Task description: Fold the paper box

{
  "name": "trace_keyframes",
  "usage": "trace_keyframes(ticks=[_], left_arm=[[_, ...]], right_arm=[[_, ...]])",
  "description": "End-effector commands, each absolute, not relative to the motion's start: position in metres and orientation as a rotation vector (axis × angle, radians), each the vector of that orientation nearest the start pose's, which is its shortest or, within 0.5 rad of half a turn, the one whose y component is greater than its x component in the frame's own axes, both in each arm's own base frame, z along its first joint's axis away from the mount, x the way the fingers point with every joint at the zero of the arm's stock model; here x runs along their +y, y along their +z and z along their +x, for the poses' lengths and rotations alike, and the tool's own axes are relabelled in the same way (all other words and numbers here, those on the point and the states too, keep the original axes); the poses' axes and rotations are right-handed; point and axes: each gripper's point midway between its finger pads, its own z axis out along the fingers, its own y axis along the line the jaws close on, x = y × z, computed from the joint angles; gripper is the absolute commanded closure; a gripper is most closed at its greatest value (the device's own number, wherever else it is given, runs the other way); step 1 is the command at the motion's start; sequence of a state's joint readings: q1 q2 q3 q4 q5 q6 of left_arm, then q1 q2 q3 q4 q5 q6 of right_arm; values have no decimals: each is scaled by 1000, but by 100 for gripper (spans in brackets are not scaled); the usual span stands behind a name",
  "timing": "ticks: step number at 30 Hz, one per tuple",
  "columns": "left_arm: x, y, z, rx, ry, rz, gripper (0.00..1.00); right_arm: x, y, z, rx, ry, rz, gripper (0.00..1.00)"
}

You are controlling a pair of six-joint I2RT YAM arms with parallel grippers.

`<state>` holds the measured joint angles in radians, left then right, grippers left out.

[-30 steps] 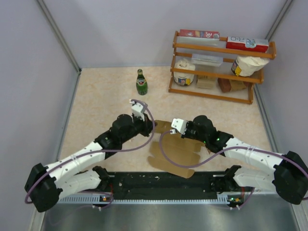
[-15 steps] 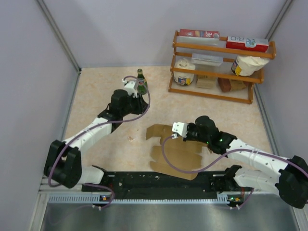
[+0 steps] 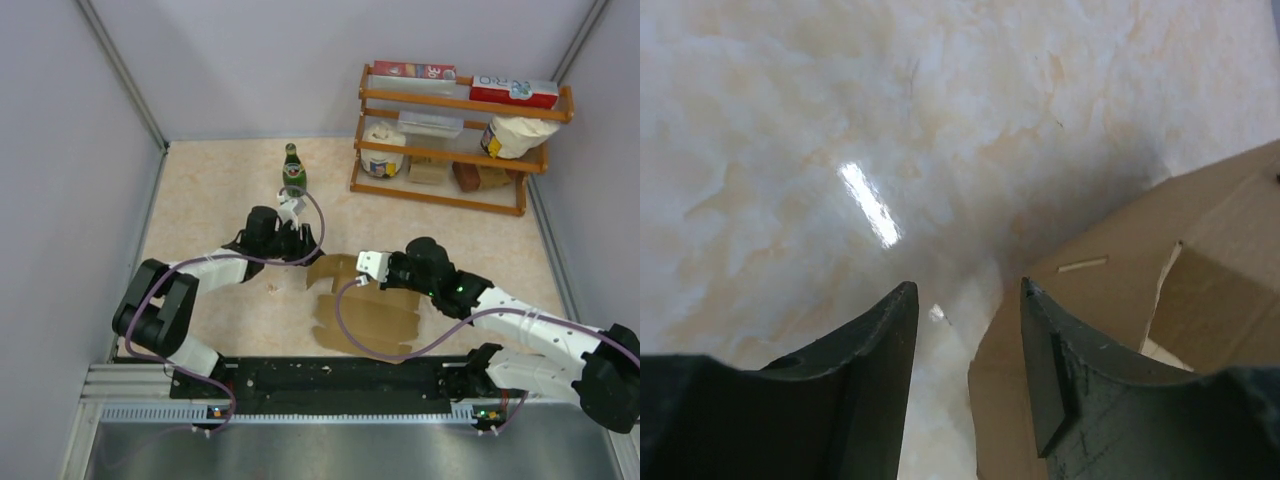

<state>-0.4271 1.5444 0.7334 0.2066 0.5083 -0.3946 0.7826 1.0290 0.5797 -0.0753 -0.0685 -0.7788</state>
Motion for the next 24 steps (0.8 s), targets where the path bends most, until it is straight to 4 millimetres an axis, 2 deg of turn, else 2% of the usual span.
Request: trace_keyframes(ticks=[1,5,10,15,24], left_arm=[[-264,104,290,2113,-1161,418,49],[-260,102,267,2075,-1213,423,48],[-260,113,250,1973,-1242,439,37],[-261,118,247,1917,-1243,466,34],[-268,113,245,1883,-1260,529,34]], right_arm=[[231,164,260,1407,54,-1456,100],[229,160,264,1424,30,-1456,100],[232,154,264,1436,44,-1470,100],[235,153,263,1440,63,-1481,100],[237,143,265,1402,40,-1523,100]])
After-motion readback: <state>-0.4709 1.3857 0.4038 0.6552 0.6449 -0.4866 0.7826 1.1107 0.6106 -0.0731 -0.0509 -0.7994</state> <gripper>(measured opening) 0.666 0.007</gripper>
